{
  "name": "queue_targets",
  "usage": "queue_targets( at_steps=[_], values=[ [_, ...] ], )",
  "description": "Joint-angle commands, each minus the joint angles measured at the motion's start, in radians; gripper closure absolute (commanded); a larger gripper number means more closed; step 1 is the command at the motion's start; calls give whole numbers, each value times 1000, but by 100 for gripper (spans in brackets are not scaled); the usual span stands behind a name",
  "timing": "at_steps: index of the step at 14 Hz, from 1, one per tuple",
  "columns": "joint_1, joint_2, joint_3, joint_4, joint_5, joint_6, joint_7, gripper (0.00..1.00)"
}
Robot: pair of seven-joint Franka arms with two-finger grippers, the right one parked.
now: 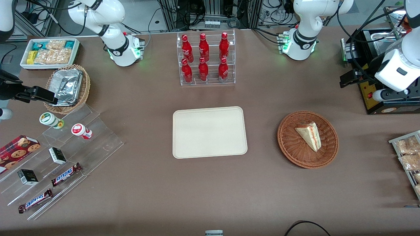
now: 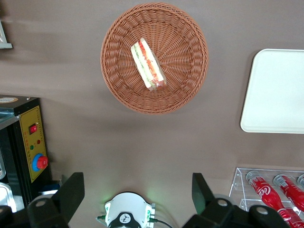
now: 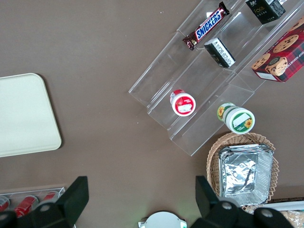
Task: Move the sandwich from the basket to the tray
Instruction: 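Move the left gripper over the wrapped sandwich in the wicker basket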
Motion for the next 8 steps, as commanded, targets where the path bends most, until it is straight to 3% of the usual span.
queue_targets(
  at_steps=[1, 4, 8],
  values=[
    [-21, -23, 17, -4, 18, -14, 31, 0],
    [-21, -19, 15, -27, 18, 6, 33, 0],
    [-18, -25, 14, -167, 18, 143, 31, 0]
  ],
)
